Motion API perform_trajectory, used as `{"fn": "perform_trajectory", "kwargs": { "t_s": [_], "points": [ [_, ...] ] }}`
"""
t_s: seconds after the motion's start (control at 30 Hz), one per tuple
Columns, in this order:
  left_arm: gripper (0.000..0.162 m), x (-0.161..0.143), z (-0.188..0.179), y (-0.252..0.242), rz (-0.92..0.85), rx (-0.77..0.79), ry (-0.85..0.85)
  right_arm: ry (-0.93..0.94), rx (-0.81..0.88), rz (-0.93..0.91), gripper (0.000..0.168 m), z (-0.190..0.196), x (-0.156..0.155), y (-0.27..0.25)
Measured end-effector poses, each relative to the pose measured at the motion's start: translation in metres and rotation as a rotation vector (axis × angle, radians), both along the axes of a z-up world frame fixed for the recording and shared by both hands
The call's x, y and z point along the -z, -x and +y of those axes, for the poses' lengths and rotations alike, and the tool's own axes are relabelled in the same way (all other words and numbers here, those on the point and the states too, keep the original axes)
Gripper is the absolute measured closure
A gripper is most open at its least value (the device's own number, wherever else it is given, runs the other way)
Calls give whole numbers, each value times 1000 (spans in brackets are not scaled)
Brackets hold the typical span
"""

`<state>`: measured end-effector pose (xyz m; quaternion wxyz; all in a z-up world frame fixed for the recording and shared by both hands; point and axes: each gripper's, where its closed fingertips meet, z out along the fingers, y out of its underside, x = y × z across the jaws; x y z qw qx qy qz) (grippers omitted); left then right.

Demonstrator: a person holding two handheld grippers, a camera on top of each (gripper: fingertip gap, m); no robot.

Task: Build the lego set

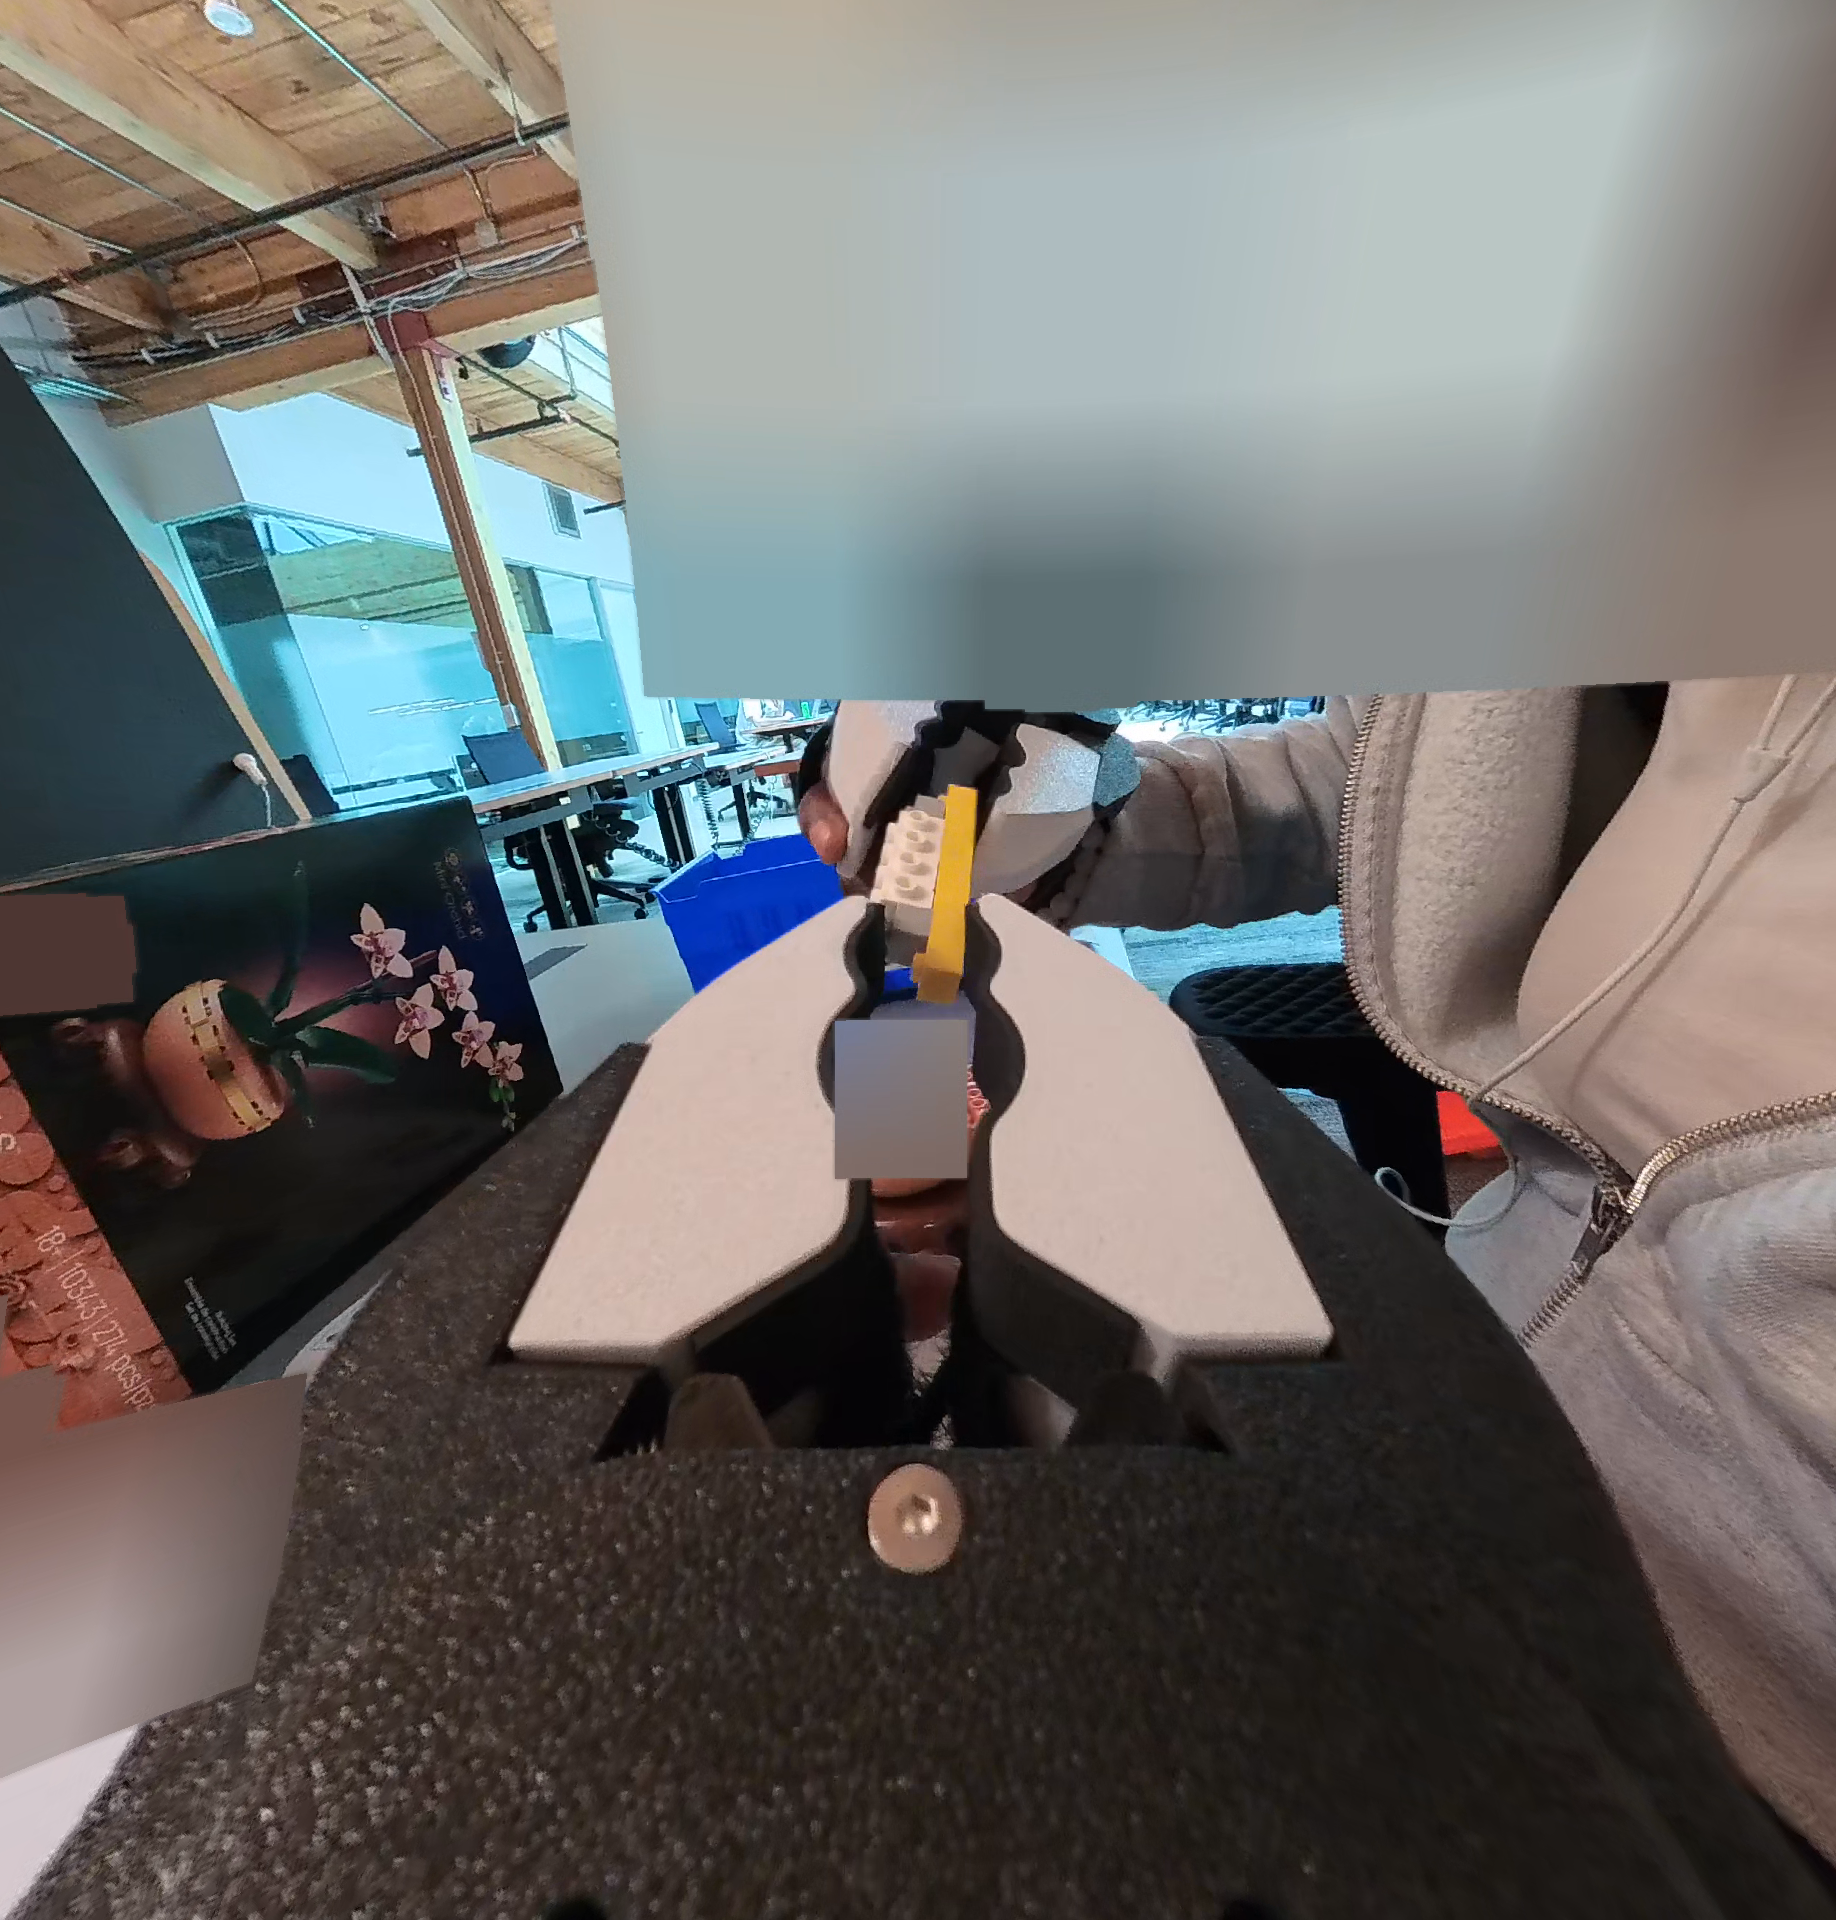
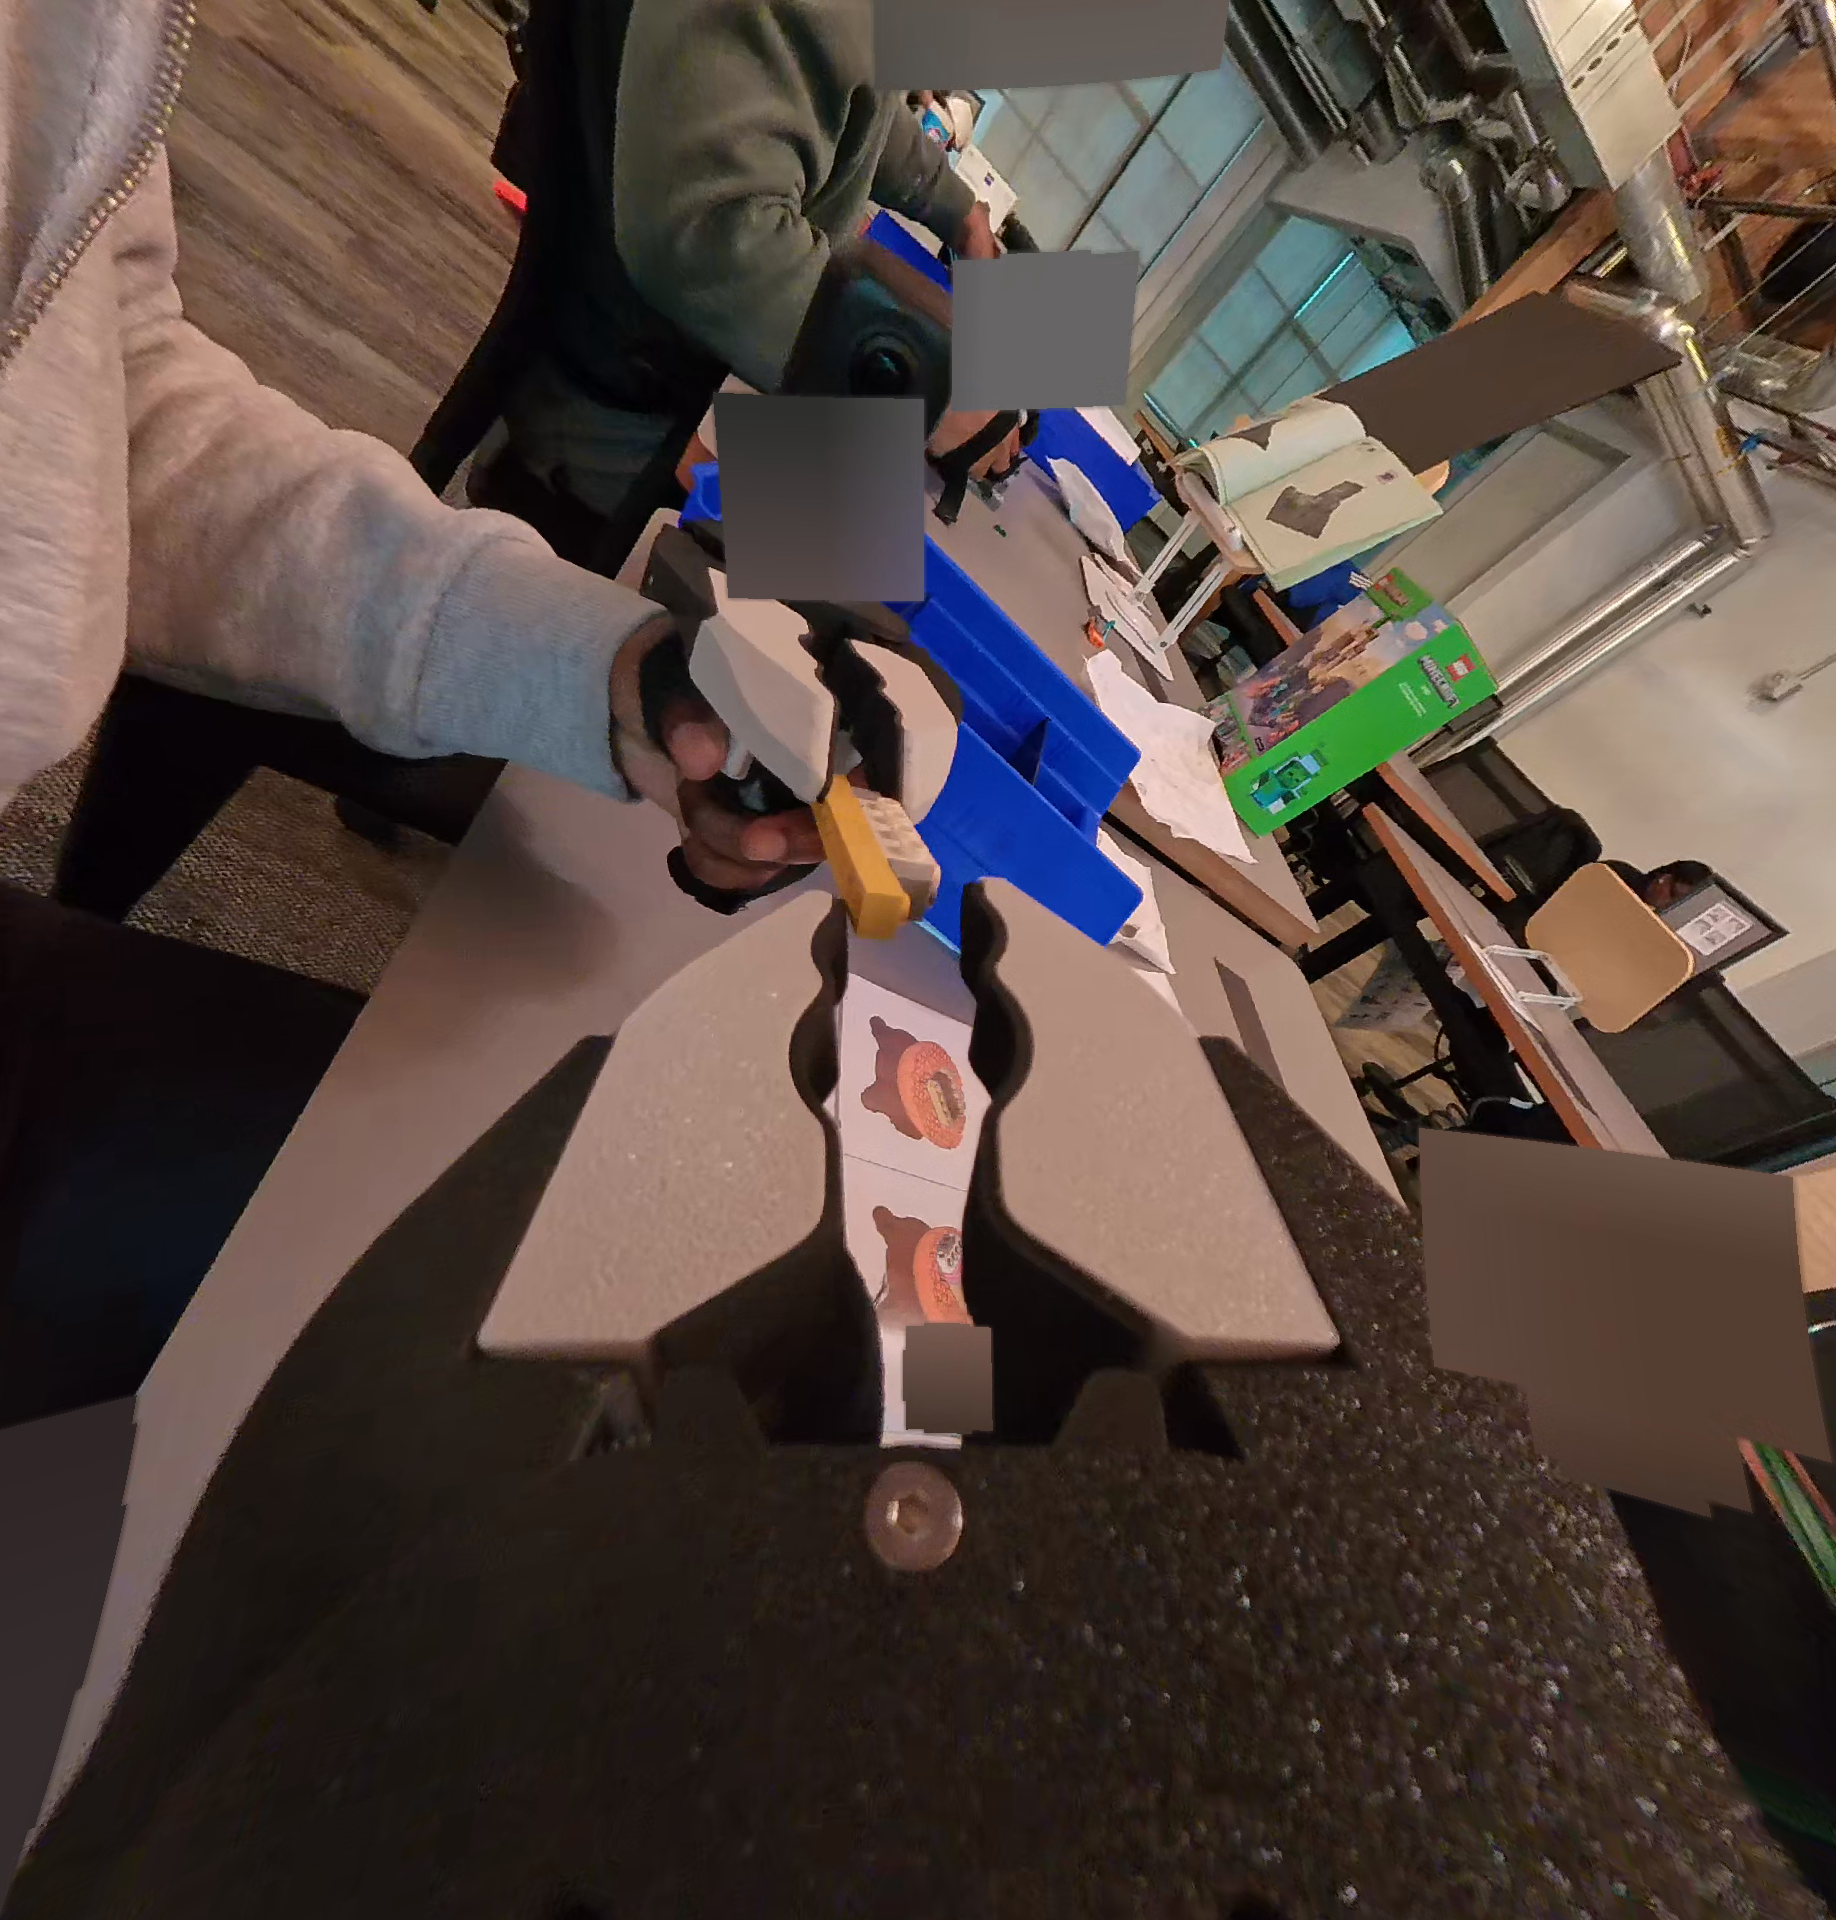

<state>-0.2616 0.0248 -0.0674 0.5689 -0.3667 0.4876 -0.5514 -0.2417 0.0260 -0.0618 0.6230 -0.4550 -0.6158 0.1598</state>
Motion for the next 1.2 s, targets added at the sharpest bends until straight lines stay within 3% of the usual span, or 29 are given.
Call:
{"fn": "perform_trajectory", "kwargs": {
  "t_s": [0.27,0.57,0.9,0.93,0.97,1.0,1.07,1.13,1.2],
  "points": [
    [148,1,1,0,8,1,15,-61,12,-49,153,-2,2,-1],
    [148,2,-3,-3,16,19,8,8,-40,-97,154,-7,9,-5],
    [147,-2,7,-3,-23,-51,27,-107,7,-108,155,-3,2,-2],
    [147,-3,10,-4,-29,-74,33,-111,-26,-129,155,-7,5,1],
    [162,-5,18,-3,-53,-125,55,-82,-148,-184,155,-25,18,12],
    [162,-9,22,-1,-93,-147,81,-85,-185,-220,155,-36,31,26],
    [162,-20,-5,0,-123,6,65,-207,-62,-233,155,-15,26,26],
    [162,-8,19,3,-9,-177,-21,-69,-14,-68,155,8,1,6],
    [154,-6,52,27,-61,-274,64,-86,20,-71,155,19,4,-4]
  ]
}}
